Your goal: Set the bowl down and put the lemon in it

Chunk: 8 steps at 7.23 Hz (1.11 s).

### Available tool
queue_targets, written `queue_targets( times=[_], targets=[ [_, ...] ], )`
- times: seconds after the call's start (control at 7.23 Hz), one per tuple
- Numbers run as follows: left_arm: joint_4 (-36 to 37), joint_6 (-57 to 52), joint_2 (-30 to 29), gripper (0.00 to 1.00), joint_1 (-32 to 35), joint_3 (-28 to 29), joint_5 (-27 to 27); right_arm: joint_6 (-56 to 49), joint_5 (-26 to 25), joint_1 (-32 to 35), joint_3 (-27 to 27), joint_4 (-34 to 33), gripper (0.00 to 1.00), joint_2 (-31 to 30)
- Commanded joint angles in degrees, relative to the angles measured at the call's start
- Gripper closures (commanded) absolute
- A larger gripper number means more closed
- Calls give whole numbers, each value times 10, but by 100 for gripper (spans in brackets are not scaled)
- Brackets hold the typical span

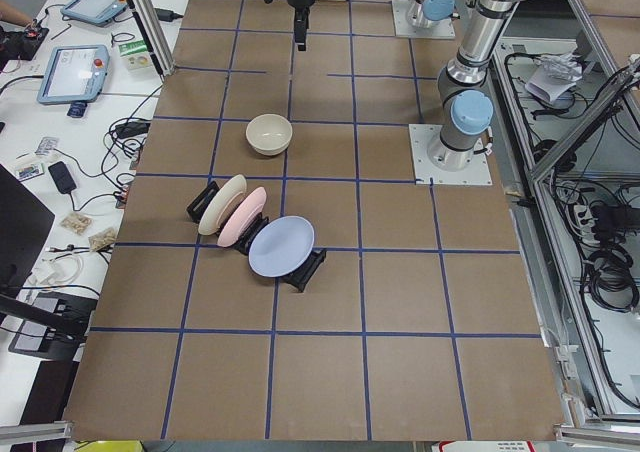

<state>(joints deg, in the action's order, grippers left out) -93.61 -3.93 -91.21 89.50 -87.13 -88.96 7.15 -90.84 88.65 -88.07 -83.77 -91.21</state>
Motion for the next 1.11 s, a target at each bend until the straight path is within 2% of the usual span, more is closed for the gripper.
queue_targets(
  times=[0.0,0.41,0.69,0.83,0.97],
  targets=[
    [0,-2,0,0,0,0,-5,-7,-3,0,0,0,0,1],
    [1,-9,-4,0,-11,1,-4,0,-7,-1,-1,0,0,6],
    [8,-62,-26,0,-80,-8,-4,-9,-5,-6,-1,-7,0,8],
    [28,-67,-61,0,-112,-40,-13,-20,-7,-9,-3,-35,0,15],
    [92,-84,-78,0,-143,-70,-35,-43,-9,-23,-2,-83,0,30]
  ],
)
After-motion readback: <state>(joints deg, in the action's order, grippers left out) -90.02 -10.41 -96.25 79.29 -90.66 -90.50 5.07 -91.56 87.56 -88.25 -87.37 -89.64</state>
